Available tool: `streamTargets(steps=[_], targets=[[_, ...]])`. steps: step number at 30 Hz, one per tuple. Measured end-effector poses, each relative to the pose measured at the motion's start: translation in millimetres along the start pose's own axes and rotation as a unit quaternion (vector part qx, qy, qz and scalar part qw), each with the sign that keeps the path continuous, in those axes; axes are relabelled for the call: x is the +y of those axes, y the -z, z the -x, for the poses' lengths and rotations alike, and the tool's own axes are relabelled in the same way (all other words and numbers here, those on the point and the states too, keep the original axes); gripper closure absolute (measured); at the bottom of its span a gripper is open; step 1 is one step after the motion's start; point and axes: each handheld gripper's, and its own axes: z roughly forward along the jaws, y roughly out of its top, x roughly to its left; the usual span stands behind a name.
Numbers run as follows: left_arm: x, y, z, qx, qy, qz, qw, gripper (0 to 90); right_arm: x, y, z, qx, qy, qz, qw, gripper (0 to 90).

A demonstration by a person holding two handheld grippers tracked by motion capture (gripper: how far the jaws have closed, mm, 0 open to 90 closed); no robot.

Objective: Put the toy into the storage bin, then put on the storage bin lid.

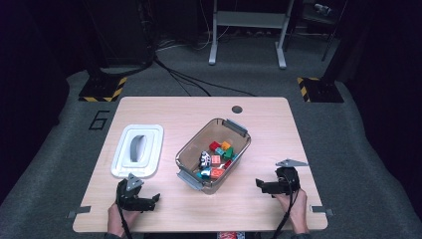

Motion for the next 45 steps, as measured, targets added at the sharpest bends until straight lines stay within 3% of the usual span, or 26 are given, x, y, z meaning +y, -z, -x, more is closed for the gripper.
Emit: streamTargets(steps=[3, 8, 13, 17, 23, 26, 32, 38, 41, 45], targets=[[0.0, 0.1, -0.1, 0.0, 0.0, -0.001, 1.0, 0.8, -6.5, -3.4, 5.0, -0.013, -0.009, 0.008, 0.9998, 0.0], [0.3, 1.0, -2.5, -0.007, -0.01, -0.006, 0.9999, 0.8, -12.1, -12.2, 11.3, -0.028, 0.002, 0.007, 0.9996, 0.0], [0.8, 3.5, -3.6, -0.002, 0.011, 0.015, 0.9998, 1.2, -15.1, -16.3, 13.9, -0.043, 0.004, 0.012, 0.999, 0.0], [8.0, 8.1, -5.6, -0.005, 0.015, 0.018, 0.9997, 2.0, -15.3, -19.3, 17.2, -0.056, 0.01, 0.015, 0.9983, 0.0], [22.0, 16.5, -18.6, 0.002, 0.034, 0.031, 0.9989, 2.5, -18.5, -26.4, 24.8, -0.061, 0.013, 0.017, 0.9979, 0.0], [29.7, 18.4, -27.6, 0.006, 0.044, 0.039, 0.9982, 4.1, -18.5, -29.5, 24.6, -0.069, 0.032, 0.01, 0.997, 0.0], [46.2, 20.1, -44.0, 0.004, 0.062, 0.051, 0.9967, 3.5, -18.1, -31.9, 26.7, -0.063, 0.055, 0.006, 0.9964, 0.0], [65.0, 20.7, -60.1, 0.014, 0.066, 0.046, 0.9967, 3.5, -19.5, -30.1, 26.7, -0.052, 0.056, 0.004, 0.9971, 0.0], [71.4, 19.7, -70.1, 0.012, 0.077, 0.038, 0.9962, 3.9, -20.4, -28.9, 29.3, -0.049, 0.074, 0.003, 0.996, 0.0], [76.2, 17.0, -80.4, 0.02, 0.085, 0.033, 0.9956, 4.8, -20.8, -28.7, 28.4, -0.049, 0.07, 0.004, 0.9963, 0.0]])
